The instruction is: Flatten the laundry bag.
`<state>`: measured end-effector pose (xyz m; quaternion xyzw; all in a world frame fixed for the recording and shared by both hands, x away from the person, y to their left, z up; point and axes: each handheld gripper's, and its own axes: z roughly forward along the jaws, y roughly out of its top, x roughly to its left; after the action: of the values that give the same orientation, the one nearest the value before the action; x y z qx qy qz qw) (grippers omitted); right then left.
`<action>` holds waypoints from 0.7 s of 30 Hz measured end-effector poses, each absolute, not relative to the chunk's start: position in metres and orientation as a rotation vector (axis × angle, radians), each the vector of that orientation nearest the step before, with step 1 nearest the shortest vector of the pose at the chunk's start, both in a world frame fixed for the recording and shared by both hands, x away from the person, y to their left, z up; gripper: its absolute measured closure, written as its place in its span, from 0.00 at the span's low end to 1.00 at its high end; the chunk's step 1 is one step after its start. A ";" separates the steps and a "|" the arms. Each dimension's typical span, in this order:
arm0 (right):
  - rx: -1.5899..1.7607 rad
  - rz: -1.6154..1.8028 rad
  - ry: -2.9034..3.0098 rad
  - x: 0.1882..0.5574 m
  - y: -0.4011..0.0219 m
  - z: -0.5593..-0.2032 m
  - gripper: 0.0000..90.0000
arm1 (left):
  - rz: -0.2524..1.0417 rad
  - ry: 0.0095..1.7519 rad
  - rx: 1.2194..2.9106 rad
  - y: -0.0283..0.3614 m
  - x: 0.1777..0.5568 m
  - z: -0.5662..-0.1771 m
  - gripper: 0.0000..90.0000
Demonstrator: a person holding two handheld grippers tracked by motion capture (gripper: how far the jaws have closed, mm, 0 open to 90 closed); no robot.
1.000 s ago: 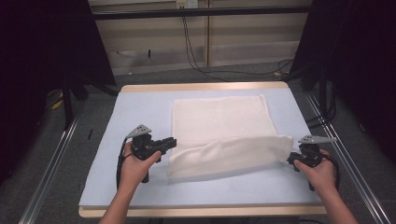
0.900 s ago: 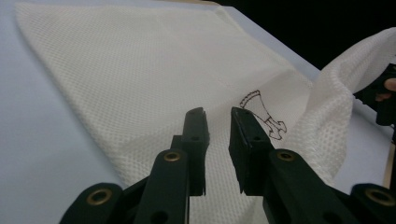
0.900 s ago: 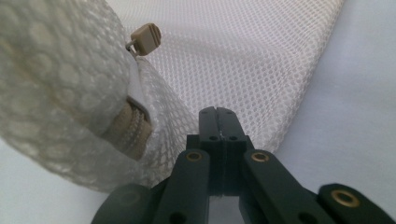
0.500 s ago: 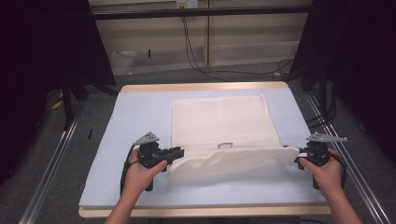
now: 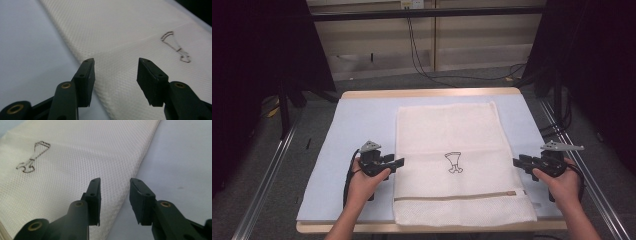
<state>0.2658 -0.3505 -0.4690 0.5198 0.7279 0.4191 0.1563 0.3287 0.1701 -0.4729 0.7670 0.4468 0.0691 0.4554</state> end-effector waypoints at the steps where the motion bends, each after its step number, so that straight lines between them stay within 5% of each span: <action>1: 1.483 1.185 2.099 0.266 -0.349 -0.470 0.71 | 0.160 1.114 1.891 0.169 0.330 -0.476 0.54; 6: 1.471 1.135 2.174 0.269 -0.339 -0.478 0.80 | 0.112 1.138 1.912 0.162 0.332 -0.487 0.59; 11: 1.468 1.136 2.186 0.269 -0.336 -0.479 0.99 | 0.156 1.158 1.938 0.164 0.334 -0.487 0.81; 16: 1.461 1.140 2.196 0.271 -0.328 -0.479 1.00 | 0.162 1.175 1.952 0.162 0.335 -0.486 0.97; 21: 1.481 1.143 2.177 0.274 -0.327 -0.479 1.00 | 0.173 1.187 1.959 0.162 0.339 -0.479 1.00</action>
<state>0.2740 -0.3272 -0.4786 0.5113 0.7514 0.3945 0.1353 0.3394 0.1619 -0.4791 0.7779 0.4715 0.0685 0.4098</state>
